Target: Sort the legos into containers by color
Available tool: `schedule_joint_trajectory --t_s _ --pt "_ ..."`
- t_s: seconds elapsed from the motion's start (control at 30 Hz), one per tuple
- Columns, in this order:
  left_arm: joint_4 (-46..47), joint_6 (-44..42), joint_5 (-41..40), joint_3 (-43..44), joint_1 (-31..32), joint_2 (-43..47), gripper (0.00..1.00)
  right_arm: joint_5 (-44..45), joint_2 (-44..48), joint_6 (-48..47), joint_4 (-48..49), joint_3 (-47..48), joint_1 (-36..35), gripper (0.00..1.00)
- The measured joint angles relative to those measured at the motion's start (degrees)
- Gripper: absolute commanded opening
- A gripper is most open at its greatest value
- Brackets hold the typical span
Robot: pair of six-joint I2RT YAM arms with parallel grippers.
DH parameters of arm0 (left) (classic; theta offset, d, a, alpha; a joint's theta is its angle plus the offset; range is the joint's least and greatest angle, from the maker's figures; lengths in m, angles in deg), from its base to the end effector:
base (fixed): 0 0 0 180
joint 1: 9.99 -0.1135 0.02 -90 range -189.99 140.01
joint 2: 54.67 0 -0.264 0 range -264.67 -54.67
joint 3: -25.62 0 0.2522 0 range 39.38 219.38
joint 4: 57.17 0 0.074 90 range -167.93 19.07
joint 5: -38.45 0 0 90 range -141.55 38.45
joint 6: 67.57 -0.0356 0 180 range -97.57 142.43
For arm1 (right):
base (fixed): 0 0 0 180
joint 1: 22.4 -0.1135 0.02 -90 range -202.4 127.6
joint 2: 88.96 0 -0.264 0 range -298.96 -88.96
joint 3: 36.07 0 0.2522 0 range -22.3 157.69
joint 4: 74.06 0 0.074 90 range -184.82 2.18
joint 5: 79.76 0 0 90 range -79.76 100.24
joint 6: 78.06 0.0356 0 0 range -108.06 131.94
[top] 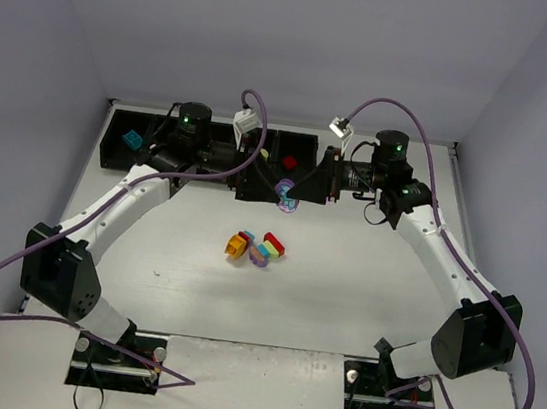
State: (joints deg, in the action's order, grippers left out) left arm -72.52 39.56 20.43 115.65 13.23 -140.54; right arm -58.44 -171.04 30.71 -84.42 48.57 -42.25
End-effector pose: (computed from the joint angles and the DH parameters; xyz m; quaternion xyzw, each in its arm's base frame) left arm 0.2954 -0.1636 0.3786 0.4057 0.6045 -0.6033 0.3255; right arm 0.2913 0.1404 0.3744 -0.3767 0.6187 0.5807 0.3717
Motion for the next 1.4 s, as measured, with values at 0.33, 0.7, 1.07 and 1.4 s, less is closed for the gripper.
schedule_joint_trajectory --t_s 0.33,0.7,1.07,1.4 --pt "0.00 0.13 0.02 0.00 2.01 -2.01 0.47 -0.68 -0.31 0.13 0.61 0.46 -0.26 0.00" --pt "-0.24 1.66 1.01 0.02 2.01 -2.23 0.00 -0.94 -0.37 -2.32 1.70 0.55 -0.85 0.59" --pt "-8.37 -5.81 -4.59 -0.74 -1.11 -2.21 0.00 6.45 0.13 -1.05 0.79 0.28 2.08 0.93" --pt "-16.52 -7.10 -33.55 1.68 -11.37 -4.04 0.00 19.96 4.52 -1.44 -2.99 -3.52 7.06 0.93"
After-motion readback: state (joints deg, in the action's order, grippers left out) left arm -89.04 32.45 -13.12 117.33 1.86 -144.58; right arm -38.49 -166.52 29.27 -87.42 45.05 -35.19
